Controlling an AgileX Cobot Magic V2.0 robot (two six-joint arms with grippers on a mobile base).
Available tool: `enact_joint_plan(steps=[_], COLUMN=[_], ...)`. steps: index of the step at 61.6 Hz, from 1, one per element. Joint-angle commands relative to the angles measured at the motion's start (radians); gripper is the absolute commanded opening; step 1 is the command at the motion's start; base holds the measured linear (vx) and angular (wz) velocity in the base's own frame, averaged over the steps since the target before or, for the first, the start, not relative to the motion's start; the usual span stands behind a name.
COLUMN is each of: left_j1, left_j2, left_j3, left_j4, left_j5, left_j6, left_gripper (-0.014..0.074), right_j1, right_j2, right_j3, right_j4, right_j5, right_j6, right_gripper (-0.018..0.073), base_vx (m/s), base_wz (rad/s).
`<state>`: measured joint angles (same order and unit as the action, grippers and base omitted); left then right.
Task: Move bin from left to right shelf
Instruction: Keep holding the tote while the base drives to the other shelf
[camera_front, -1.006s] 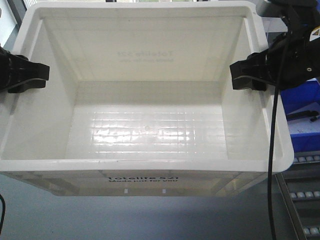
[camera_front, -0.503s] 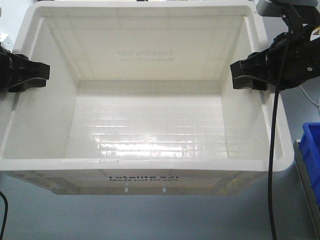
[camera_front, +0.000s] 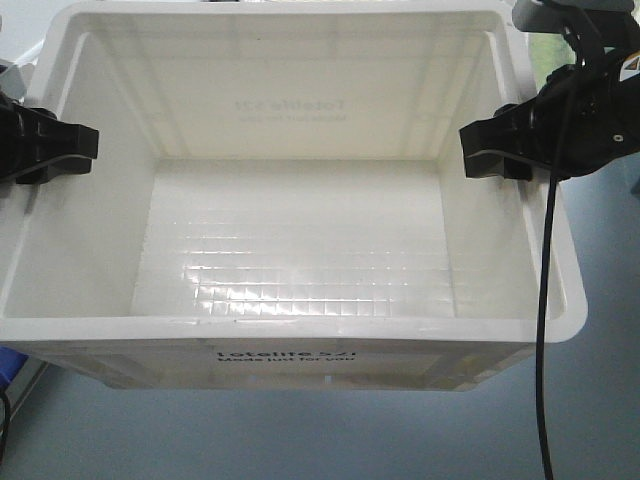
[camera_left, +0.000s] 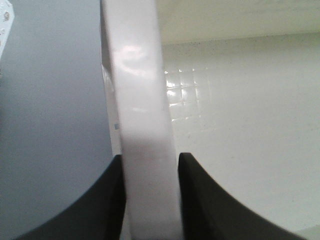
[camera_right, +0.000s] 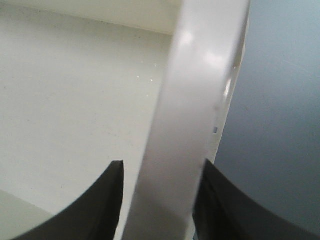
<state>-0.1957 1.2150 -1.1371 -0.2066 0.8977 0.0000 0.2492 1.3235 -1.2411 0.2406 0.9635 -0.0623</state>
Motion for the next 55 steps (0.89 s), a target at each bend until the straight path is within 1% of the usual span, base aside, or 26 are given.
enact_joint_plan(steps=[1, 26, 55], left_j1=[-0.007, -0.007, -0.007], left_j2=[-0.044, -0.044, -0.044], left_j3=[-0.04, -0.04, -0.04], left_j4=[-0.037, -0.037, -0.037], left_j5=[-0.106, -0.106, -0.106], left_j6=[0.041, 0.041, 0.041], left_gripper=[-0.0005, -0.0005, -0.0005], right_j1=[-0.002, -0.002, -0.002], right_j2=[-0.036, -0.036, -0.036], right_j3=[-0.034, -0.034, -0.034], right_j4=[-0.001, -0.001, -0.002], right_j5=[-0.083, -0.08, -0.083], right_j6=[-0.011, -0.011, -0.011], right_gripper=[-0.0004, -0.0004, -0.0004], base_vx=[0.31, 0.26, 0.13], base_wz=[0.5, 0.56, 0.78])
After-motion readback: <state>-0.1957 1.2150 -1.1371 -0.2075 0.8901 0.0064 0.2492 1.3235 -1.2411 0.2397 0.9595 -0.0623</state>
